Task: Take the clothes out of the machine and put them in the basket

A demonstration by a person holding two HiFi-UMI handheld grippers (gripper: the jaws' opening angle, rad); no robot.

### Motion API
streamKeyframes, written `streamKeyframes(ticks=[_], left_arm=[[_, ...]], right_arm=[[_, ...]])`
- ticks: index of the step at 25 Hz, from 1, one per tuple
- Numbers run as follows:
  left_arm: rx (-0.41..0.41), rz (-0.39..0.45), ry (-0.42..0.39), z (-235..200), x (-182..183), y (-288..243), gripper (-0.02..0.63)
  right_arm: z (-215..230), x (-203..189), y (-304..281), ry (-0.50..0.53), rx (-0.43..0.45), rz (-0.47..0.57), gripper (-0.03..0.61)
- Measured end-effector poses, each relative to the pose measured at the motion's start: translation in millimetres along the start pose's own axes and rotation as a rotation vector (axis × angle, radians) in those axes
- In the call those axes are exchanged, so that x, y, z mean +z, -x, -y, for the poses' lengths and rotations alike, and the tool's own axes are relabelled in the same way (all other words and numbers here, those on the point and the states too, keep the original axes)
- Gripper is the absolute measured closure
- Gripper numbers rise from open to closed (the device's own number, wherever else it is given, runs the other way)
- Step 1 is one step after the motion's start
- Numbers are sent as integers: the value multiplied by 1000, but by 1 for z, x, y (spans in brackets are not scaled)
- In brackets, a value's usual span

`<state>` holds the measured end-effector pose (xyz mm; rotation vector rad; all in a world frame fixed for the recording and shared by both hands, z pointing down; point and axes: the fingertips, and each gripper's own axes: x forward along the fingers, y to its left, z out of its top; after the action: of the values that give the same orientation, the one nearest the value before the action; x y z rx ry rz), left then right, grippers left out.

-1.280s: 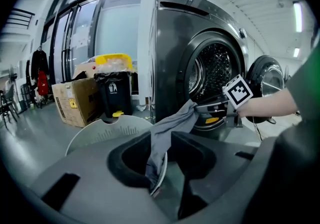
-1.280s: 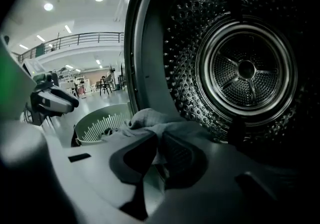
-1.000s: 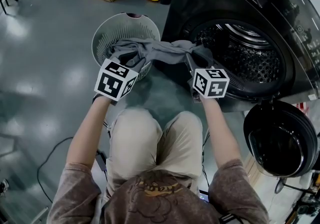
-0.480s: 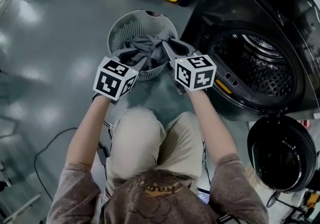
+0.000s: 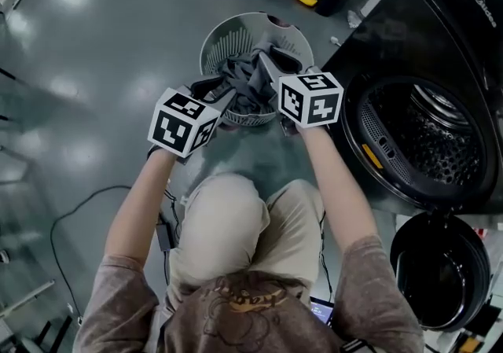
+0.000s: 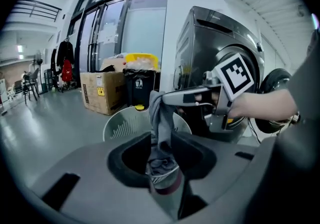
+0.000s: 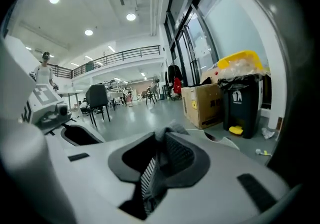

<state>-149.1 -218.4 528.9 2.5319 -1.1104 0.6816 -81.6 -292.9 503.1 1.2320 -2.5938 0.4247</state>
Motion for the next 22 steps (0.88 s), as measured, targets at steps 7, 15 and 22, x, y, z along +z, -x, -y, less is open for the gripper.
streamKeyframes(ticks=[7, 15, 22], left_arm=[[-22, -8, 40, -6, -2, -19, 483], [-69, 27, 135, -2, 67, 7, 477], [-137, 150, 174, 2, 231, 114, 480]], right_arm=[[10, -31, -9, -36, -2, -65, 304], [-6, 27, 17, -65, 44, -64, 322], [-58, 186, 82, -64, 99, -55, 338]])
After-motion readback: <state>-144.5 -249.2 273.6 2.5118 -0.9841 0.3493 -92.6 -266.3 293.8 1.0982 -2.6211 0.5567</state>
